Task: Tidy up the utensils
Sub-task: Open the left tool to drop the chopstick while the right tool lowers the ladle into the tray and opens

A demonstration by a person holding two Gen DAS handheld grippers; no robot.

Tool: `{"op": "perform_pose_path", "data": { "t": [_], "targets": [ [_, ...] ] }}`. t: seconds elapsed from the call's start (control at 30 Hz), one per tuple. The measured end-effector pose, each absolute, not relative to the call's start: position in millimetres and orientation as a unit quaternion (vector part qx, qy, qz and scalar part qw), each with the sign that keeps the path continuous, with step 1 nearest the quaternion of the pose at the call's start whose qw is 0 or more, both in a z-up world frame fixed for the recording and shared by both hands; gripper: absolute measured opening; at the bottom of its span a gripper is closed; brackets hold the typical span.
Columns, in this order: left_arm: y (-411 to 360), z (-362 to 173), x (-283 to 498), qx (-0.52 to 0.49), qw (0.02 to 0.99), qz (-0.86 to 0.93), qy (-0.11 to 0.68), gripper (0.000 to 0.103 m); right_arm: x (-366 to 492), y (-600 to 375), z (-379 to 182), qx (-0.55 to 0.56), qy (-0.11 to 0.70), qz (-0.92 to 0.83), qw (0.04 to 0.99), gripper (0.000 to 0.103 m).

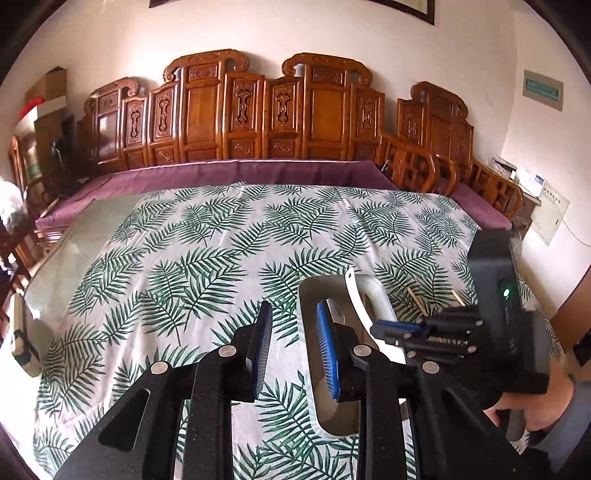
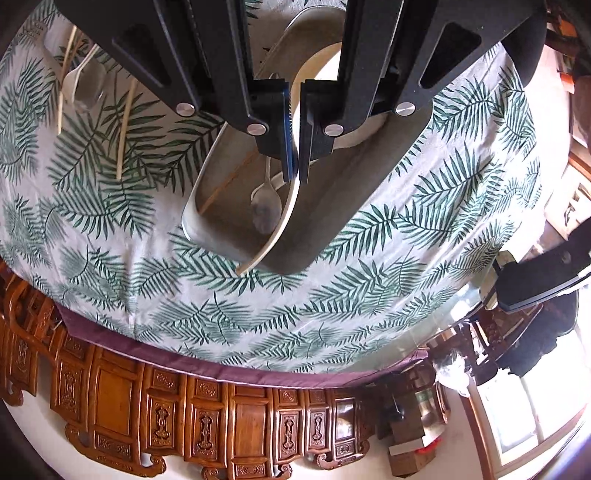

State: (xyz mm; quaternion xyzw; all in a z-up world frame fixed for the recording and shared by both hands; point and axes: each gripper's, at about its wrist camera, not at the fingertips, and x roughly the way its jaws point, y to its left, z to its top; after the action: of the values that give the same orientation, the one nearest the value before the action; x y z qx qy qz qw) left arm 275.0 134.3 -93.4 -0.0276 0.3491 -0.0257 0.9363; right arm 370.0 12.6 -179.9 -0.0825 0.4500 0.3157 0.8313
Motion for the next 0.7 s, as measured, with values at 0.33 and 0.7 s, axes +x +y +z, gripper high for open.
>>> {"op": "perform_pose_path", "data": {
  "t": [0.33, 0.7],
  "targets": [
    [126, -95, 273, -0.019, 0.935, -0.032, 0.352, 0.023, 359, -19, -176, -0.068, 0.439, 0.310, 0.841, 0.025],
    [90, -95, 264, -0.001, 0.934, -0.066, 0.351, 0.029, 331, -122, -151, -0.049, 0.414, 0.260, 0.871, 0.025]
  ]
}}
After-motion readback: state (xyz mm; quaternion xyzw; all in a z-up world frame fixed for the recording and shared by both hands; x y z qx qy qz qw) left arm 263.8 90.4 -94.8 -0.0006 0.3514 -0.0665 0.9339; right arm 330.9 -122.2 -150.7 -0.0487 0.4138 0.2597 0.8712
